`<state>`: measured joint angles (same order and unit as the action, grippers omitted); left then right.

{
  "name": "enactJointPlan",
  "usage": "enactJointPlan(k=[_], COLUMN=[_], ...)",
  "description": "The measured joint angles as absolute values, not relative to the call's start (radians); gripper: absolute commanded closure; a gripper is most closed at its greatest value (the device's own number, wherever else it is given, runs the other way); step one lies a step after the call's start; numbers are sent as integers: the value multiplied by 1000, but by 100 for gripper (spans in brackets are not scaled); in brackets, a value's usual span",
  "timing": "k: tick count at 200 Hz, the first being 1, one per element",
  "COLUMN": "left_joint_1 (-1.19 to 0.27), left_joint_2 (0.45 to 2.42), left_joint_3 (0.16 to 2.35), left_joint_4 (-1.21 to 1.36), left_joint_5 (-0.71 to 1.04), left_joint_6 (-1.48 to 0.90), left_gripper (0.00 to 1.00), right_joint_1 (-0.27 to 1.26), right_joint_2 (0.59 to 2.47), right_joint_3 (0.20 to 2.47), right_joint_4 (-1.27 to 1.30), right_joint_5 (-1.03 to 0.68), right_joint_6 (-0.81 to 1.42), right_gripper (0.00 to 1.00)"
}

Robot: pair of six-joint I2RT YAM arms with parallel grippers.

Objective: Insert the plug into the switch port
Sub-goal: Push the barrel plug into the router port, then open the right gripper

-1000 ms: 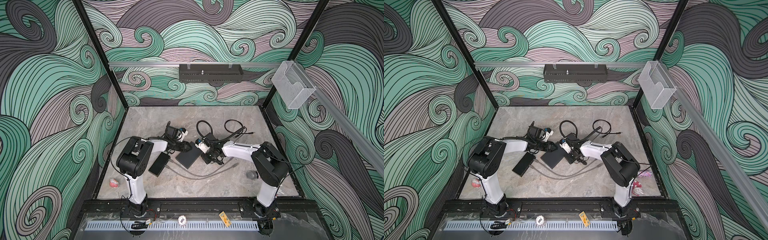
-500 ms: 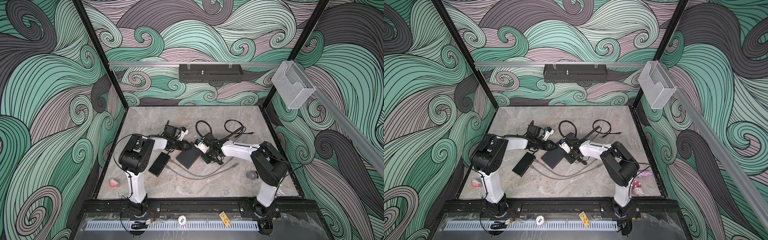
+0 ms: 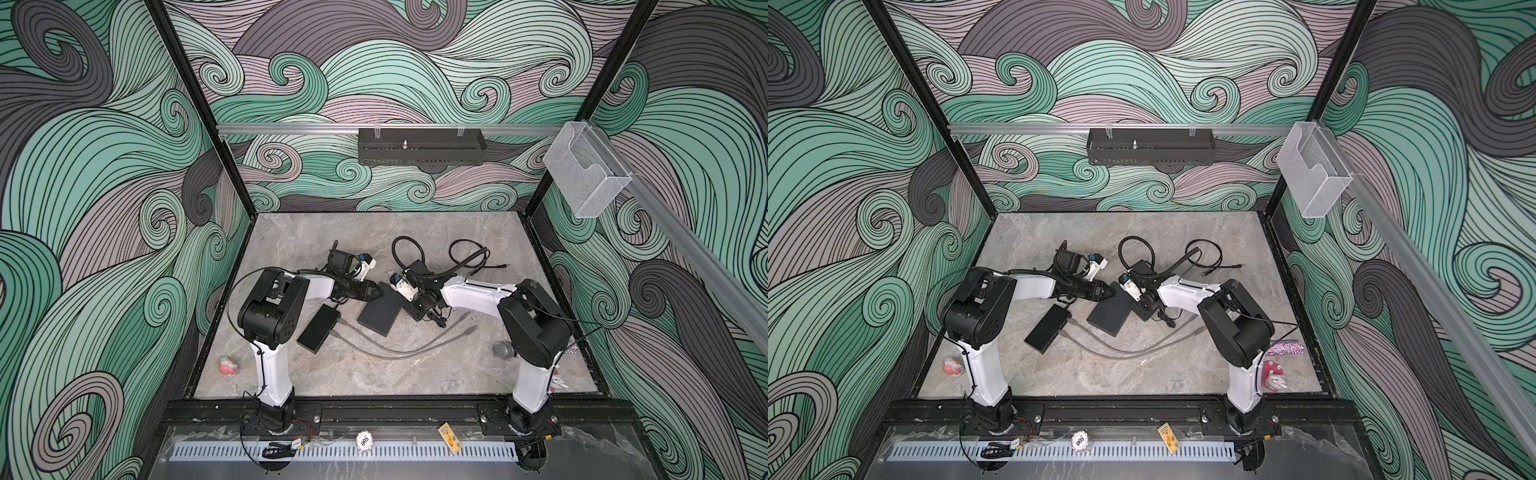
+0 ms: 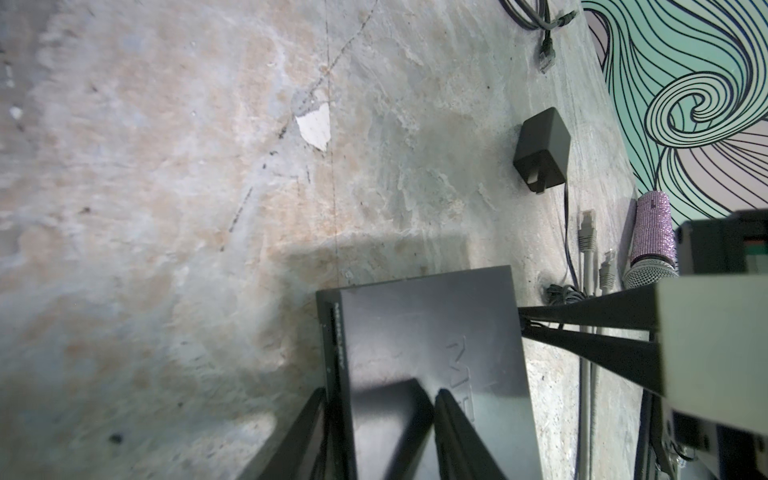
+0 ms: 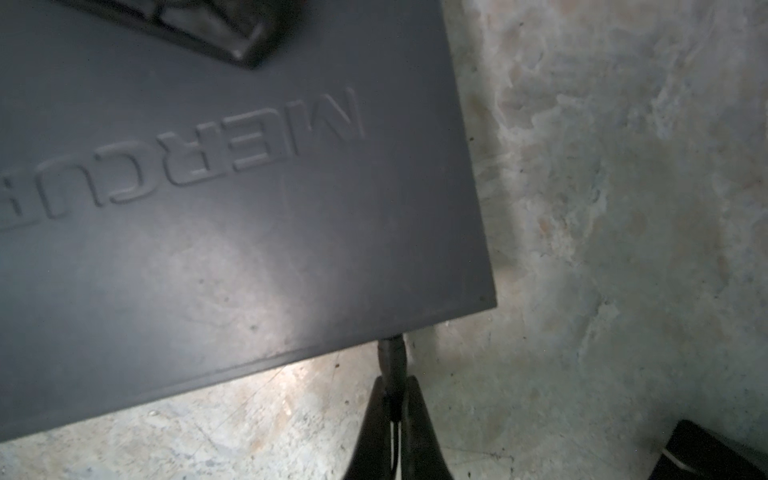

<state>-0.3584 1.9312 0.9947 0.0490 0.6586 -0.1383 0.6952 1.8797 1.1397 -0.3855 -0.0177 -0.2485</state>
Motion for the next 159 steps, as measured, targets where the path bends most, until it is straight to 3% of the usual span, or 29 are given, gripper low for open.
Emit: enactJointPlan(k=[72,148,159], left_joint_1=[-358,-358,-358], left_joint_2=[1936,1943,1943], left_joint_3=[1000,1004,1004], left_joint_4=[50,68,69], left_joint_5=[657,656,655], left_joint_6=[-140,-151,-152], left_gripper=[60,59,57], right_joint_1=[664,657,657], right_joint_2=[1929,1949,1949], right_joint_3=[1218,1250,1250], right_joint_4=[-448,-474,-475], right_joint_5=[-54,-62,-60], right_joint_6=[-411,-418,-414], right_gripper=[100,100,89])
